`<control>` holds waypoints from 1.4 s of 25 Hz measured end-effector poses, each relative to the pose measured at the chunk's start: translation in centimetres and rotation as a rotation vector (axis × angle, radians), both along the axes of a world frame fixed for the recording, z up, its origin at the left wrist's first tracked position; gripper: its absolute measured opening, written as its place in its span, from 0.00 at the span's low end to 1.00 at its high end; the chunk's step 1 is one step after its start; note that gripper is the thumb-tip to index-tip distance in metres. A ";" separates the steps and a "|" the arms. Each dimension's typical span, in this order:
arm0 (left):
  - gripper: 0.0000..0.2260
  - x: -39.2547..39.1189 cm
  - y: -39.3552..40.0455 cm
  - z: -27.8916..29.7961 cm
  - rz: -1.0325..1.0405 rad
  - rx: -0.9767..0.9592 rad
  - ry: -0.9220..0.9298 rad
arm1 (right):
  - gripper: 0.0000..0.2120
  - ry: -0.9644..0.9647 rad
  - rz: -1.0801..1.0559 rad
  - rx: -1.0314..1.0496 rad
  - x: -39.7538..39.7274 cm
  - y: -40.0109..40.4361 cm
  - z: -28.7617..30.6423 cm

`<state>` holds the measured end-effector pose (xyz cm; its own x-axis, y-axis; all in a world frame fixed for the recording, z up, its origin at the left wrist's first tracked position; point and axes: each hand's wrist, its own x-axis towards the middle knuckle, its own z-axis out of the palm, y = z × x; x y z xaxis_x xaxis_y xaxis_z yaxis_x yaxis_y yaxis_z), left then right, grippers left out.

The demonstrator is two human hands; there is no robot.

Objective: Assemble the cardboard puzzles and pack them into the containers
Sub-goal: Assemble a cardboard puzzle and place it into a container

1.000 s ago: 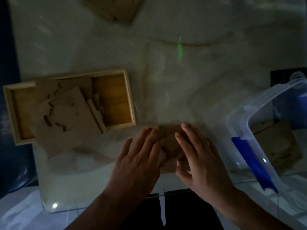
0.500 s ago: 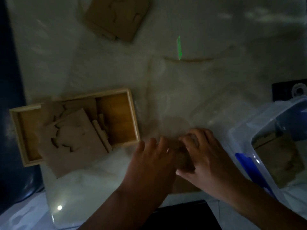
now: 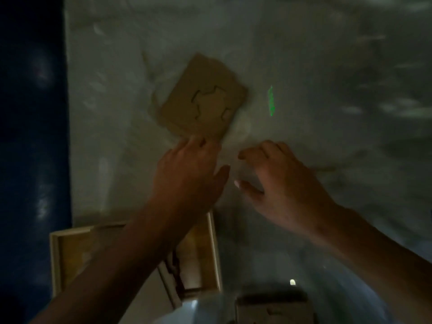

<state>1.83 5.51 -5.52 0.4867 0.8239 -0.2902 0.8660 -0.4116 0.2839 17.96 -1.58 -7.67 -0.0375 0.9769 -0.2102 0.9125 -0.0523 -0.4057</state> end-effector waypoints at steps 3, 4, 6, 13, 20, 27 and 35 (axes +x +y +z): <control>0.26 -0.7 3.6 -1.0 0.093 0.077 -0.061 | 0.23 0.034 -0.090 0.046 -0.1 3.9 -1.0; 0.30 -0.8 4.4 -1.3 0.108 0.110 -0.099 | 0.22 0.033 -0.130 0.073 0.0 4.8 -1.2; 0.37 -1.0 5.8 -2.0 0.103 0.155 -0.145 | 0.24 0.011 -0.200 0.135 0.1 6.0 -1.7; 0.54 -0.8 8.3 -4.1 0.098 -0.018 -0.110 | 0.28 0.025 -0.337 0.239 0.4 8.5 -2.8; 0.55 -0.4 7.9 -3.8 0.101 -0.025 -0.077 | 0.22 0.122 -0.404 0.218 0.3 9.9 -3.0; 0.56 -0.1 7.3 -2.4 0.145 0.019 -0.180 | 0.07 0.607 -0.708 0.052 1.0 12.7 -2.2; 0.42 0.5 7.6 -1.8 0.341 -0.083 -0.283 | 0.12 0.883 -0.714 0.096 2.5 12.1 -1.7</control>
<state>2.30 13.10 -7.35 0.2616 0.9304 -0.2566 0.8315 -0.0823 0.5494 20.43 10.52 -9.38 0.4360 0.8448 -0.3102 0.0801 -0.3797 -0.9216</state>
